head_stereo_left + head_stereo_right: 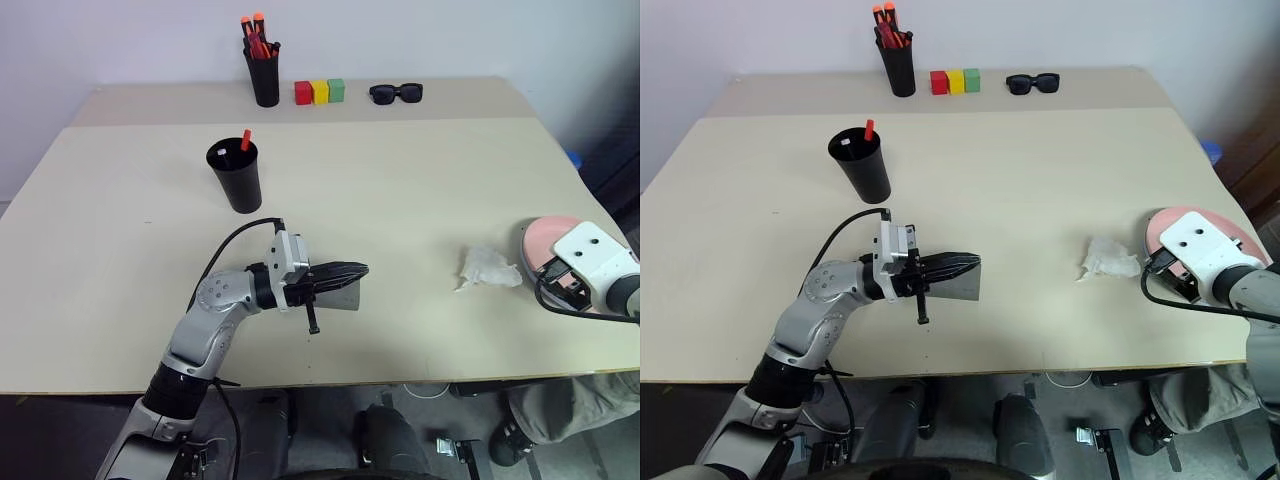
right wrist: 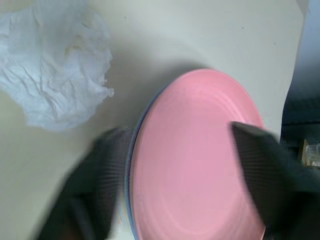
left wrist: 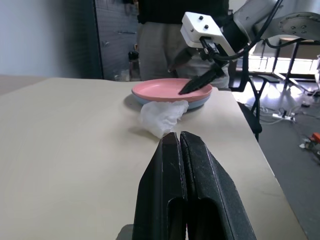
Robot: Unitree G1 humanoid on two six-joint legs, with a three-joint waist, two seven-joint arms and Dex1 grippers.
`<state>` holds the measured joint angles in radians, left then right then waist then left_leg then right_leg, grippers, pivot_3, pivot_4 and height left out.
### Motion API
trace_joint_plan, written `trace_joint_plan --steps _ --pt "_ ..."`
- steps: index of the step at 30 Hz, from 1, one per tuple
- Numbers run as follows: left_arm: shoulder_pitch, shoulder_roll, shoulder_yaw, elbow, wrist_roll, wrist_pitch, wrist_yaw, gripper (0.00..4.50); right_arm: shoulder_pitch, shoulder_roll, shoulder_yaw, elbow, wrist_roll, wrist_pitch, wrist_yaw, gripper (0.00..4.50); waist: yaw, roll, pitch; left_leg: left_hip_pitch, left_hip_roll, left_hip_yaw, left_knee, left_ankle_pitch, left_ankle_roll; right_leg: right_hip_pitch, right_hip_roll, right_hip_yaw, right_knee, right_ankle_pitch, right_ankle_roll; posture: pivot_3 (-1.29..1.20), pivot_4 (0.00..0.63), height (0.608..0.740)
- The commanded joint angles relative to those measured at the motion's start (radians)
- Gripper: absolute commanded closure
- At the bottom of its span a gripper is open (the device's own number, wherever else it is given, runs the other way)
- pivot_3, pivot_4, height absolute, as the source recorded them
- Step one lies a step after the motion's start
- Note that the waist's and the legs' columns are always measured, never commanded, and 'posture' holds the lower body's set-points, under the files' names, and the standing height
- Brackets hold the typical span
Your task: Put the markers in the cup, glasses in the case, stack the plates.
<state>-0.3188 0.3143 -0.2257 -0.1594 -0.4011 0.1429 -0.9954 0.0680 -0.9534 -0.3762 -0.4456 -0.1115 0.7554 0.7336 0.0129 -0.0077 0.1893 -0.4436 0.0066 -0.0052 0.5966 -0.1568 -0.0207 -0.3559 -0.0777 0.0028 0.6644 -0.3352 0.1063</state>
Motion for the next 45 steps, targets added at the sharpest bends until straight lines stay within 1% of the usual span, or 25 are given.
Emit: trace_joint_plan --steps 1,5,9,12,15,19,21,23,24,27,28,29,30,33,36,40,41,43,44,45 --pt "0.009 0.003 -0.005 -0.045 0.008 -0.002 0.015 4.50 -0.036 -0.002 -0.020 -0.041 0.048 -0.006 0.014 0.05 -0.001 0.000 0.000 0.000 0.000 0.000 0.000 0.000 0.000 0.000 0.000 0.000 0.000 0.000 0.000 0.00 0.150 0.740" --pt "0.012 0.005 -0.001 -0.057 0.007 0.007 0.034 4.50 -0.080 0.042 -0.046 -0.063 0.159 0.021 0.047 0.05 -0.002 0.000 0.000 0.000 0.000 0.000 0.000 0.000 0.000 0.000 0.000 0.000 0.000 0.000 0.000 0.00 0.150 0.740" --pt "0.012 0.009 0.000 -0.065 0.006 0.014 0.044 4.50 -0.071 0.070 -0.034 -0.109 0.261 0.040 0.088 0.05 0.001 0.000 0.000 0.000 0.000 -0.001 0.000 0.000 0.000 0.000 0.000 0.000 0.000 0.000 0.000 0.00 0.150 0.740" --pt "0.011 0.012 0.003 -0.070 0.007 0.020 0.053 4.50 -0.065 0.088 0.041 -0.092 0.248 0.032 0.047 0.05 -0.001 0.000 0.000 0.000 0.000 -0.001 0.000 0.000 0.000 0.000 0.000 0.000 0.000 0.000 0.000 0.00 0.150 0.740" --pt "0.012 0.014 0.005 -0.083 0.007 0.028 0.060 4.50 -0.072 0.100 0.116 -0.025 0.188 0.002 -0.029 0.05 -0.001 0.000 0.000 0.000 0.000 -0.001 0.000 0.000 0.000 0.000 0.000 0.000 0.000 0.000 0.000 0.00 0.150 0.740" --pt "0.015 0.017 0.004 -0.099 0.004 0.035 0.071 4.50 -0.074 0.108 0.161 0.030 0.161 -0.039 -0.075 0.05 0.000 0.000 0.000 0.000 0.000 0.000 0.000 0.000 0.000 0.000 0.000 0.000 0.000 0.000 0.000 0.00 0.150 0.740" --pt "0.019 0.018 0.004 -0.113 -0.002 0.043 0.075 4.50 -0.075 0.115 0.167 0.042 0.161 -0.055 -0.086 0.57 -0.001 0.000 0.000 0.000 0.000 0.000 0.000 0.000 0.000 0.000 0.000 0.000 0.000 0.000 0.000 0.00 0.150 0.740" --pt "0.024 0.021 0.002 -0.124 -0.009 0.053 0.073 4.50 -0.077 0.120 0.165 0.050 0.164 -0.066 -0.096 1.26 -0.001 0.000 0.000 0.000 0.000 0.000 0.000 0.000 0.000 0.000 0.000 0.000 0.000 0.000 0.000 0.00 0.150 0.740" --pt "0.026 0.021 0.001 -0.128 -0.010 0.057 0.072 4.50 -0.077 0.121 0.162 0.052 0.166 -0.070 -0.101 1.84 -0.001 0.000 0.000 0.000 0.000 0.000 0.000 0.000 0.000 0.000 0.000 0.000 0.000 0.000 0.000 0.00 0.150 0.740" --pt "0.025 0.020 -0.003 -0.131 -0.010 0.062 0.067 4.50 -0.070 0.119 0.149 0.052 0.169 -0.078 -0.106 3.32 -0.001 0.000 0.000 0.000 0.000 0.000 0.000 0.000 0.000 0.000 0.000 0.000 0.000 0.000 0.000 0.00 0.150 0.740" --pt "0.023 0.019 -0.005 -0.130 -0.009 0.063 0.065 4.50 -0.063 0.117 0.142 0.046 0.172 -0.080 -0.106 3.87 -0.001 0.000 0.000 0.000 0.000 0.000 0.000 0.000 0.000 0.000 0.000 0.000 0.000 0.000 0.000 0.00 0.150 0.740" --pt "0.021 0.018 -0.006 -0.127 -0.008 0.063 0.064 4.50 -0.059 0.115 0.138 0.045 0.173 -0.083 -0.106 4.29 0.000 0.000 0.000 0.000 0.000 0.000 0.000 0.000 0.000 0.000 0.000 0.000 0.000 0.000 0.000 0.00 0.150 0.740" --pt "0.019 0.017 -0.007 -0.124 -0.007 0.062 0.062 4.50 -0.054 0.114 0.131 0.041 0.175 -0.088 -0.106 4.47 0.000 0.000 0.000 0.000 0.000 0.000 0.000 0.000 0.000 0.000 0.000 0.000 0.000 0.000 0.000 0.00 0.150 0.740" --pt "0.011 0.013 -0.008 -0.110 -0.004 0.057 0.053 4.50 -0.072 0.112 0.079 0.050 0.161 -0.116 -0.142 4.47 0.000 0.000 0.000 0.000 0.000 0.000 0.000 0.000 0.000 0.000 0.000 0.000 0.000 0.000 0.000 0.00 0.150 0.740" --pt "0.006 0.010 -0.011 -0.094 0.001 0.047 0.041 4.50 -0.147 0.102 0.022 0.122 0.129 -0.096 -0.229 4.47 -0.002 0.000 0.000 0.000 0.000 0.000 0.000 0.000 0.000 0.000 0.000 0.000 0.000 0.000 0.000 0.00 0.150 0.740" --pt "0.000 -0.002 -0.017 -0.079 0.009 0.038 0.036 4.50 -0.188 0.072 0.001 0.202 0.105 -0.059 -0.259 4.47 0.001 0.000 0.000 0.000 0.000 0.000 0.000 0.000 0.000 0.000 0.000 0.000 0.000 0.000 0.000 0.00 0.150 0.740" --pt "-0.004 -0.007 -0.019 -0.073 0.012 0.036 0.037 4.50 -0.190 0.063 0.004 0.216 0.100 -0.055 -0.258 4.24 0.001 0.000 0.000 0.000 0.000 0.000 0.000 0.000 0.000 0.000 0.000 0.000 -0.001 0.000 0.000 0.00 0.150 0.740" --pt "-0.009 -0.018 -0.020 -0.065 0.017 0.032 0.043 4.50 -0.186 0.042 0.020 0.242 0.077 -0.053 -0.265 3.62 0.000 0.000 0.000 -0.001 0.000 0.000 0.000 0.000 0.001 0.000 0.000 0.000 -0.001 0.000 0.000 0.00 0.150 0.740" --pt "-0.008 -0.021 -0.020 -0.063 0.019 0.029 0.045 4.50 -0.188 0.037 0.026 0.249 0.067 -0.055 -0.272 3.22 -0.001 0.000 0.000 -0.001 0.000 0.000 0.000 0.000 0.001 0.000 0.000 0.000 -0.001 0.000 0.000 0.00 0.150 0.740" --pt "-0.004 -0.021 -0.017 -0.066 0.019 0.028 0.048 4.50 -0.194 0.036 0.030 0.250 0.063 -0.054 -0.276 2.65 -0.001 0.000 0.000 0.000 0.000 0.000 0.000 0.000 0.001 0.000 0.000 0.000 -0.001 0.000 0.000 0.00 0.150 0.740"
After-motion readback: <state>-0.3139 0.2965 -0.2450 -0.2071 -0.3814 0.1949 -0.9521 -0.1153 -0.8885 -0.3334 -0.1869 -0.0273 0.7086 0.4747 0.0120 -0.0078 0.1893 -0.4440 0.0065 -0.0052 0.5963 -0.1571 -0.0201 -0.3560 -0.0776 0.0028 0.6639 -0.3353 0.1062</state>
